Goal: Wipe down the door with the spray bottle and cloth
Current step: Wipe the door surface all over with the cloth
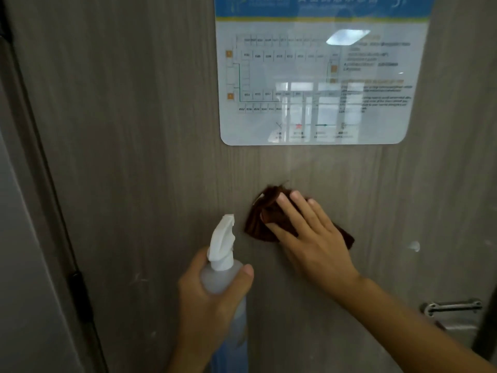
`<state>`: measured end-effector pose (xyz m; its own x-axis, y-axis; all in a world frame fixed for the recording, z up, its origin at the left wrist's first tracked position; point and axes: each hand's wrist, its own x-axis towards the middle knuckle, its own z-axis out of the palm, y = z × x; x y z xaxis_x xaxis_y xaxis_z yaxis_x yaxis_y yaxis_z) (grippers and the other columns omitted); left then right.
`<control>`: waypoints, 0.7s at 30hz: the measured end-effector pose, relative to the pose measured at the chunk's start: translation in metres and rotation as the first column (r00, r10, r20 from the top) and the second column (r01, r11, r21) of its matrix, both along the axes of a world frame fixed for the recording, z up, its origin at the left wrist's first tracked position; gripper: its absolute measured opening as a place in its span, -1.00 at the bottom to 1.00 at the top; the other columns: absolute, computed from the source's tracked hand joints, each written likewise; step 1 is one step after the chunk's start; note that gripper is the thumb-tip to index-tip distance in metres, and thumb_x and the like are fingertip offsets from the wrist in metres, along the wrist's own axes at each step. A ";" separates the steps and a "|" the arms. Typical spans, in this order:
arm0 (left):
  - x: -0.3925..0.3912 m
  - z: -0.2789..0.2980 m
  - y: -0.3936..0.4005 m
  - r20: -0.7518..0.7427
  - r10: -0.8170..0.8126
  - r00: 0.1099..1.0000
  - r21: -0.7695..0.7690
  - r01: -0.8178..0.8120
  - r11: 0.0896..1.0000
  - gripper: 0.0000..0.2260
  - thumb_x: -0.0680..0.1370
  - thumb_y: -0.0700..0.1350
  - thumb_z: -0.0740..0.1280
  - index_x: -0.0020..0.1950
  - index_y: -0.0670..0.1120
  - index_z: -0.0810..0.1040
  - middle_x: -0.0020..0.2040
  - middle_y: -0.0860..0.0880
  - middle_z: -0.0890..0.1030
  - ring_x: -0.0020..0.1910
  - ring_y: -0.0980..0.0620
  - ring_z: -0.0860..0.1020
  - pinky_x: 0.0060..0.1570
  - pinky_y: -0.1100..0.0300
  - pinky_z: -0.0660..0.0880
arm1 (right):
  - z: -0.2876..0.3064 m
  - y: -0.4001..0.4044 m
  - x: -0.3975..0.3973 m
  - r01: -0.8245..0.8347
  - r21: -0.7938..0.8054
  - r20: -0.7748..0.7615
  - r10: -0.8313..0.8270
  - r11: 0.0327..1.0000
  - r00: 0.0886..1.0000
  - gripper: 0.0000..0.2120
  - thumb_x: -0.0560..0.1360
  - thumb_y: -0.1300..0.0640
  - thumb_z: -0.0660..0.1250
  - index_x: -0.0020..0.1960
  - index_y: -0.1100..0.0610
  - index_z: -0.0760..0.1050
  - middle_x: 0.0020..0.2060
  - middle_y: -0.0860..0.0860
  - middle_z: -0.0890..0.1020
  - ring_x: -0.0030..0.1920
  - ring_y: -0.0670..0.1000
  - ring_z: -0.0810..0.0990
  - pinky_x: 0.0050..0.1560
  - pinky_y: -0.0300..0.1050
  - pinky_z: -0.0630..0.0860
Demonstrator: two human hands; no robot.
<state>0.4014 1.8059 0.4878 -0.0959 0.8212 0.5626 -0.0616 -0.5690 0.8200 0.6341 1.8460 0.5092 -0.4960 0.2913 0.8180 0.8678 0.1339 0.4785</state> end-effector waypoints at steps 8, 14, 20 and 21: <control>-0.002 0.004 0.003 0.028 -0.046 0.999 0.011 0.046 0.999 -0.69 0.29 0.12 0.54 -0.07 0.00 0.67 -0.24 -0.17 0.68 -0.27 -0.13 0.67 -0.25 0.12 0.63 | 0.016 0.007 -0.040 -0.013 0.086 -0.365 0.044 0.996 0.930 -0.51 0.64 0.13 0.27 0.56 0.13 0.36 0.60 0.24 0.17 0.63 0.29 0.05 0.60 0.25 0.06; -0.003 0.004 0.001 0.016 -0.048 0.999 0.038 0.047 0.998 -0.68 0.28 0.15 0.55 -0.02 0.10 0.69 -0.22 -0.15 0.70 -0.24 -0.11 0.70 -0.18 0.03 0.65 | -0.002 0.000 0.000 -0.015 -0.002 -0.051 0.015 1.000 0.999 -0.60 0.63 0.15 0.31 0.46 0.10 0.48 0.57 0.24 0.27 0.61 0.27 0.18 0.59 0.22 0.14; -0.004 0.004 -0.001 0.051 -0.020 0.998 0.045 0.017 0.999 -0.59 0.23 0.15 0.55 0.03 0.03 0.72 -0.19 -0.11 0.74 -0.20 -0.08 0.73 -0.12 0.13 0.66 | 0.032 -0.006 -0.011 0.108 0.128 -0.619 -0.005 0.986 0.785 -0.45 0.64 0.13 0.24 0.61 0.16 0.25 0.62 0.26 0.14 0.64 0.28 0.01 0.56 0.32 0.15; -0.003 0.004 -0.002 0.047 -0.014 0.999 0.046 0.012 0.999 -0.57 0.24 0.15 0.55 0.04 0.00 0.72 -0.18 -0.10 0.75 -0.18 -0.09 0.74 -0.09 0.09 0.66 | 0.032 -0.002 -0.024 0.100 0.136 -0.622 0.006 0.986 0.783 -0.45 0.64 0.13 0.25 0.61 0.16 0.26 0.61 0.27 0.14 0.64 0.30 0.02 0.56 0.32 0.14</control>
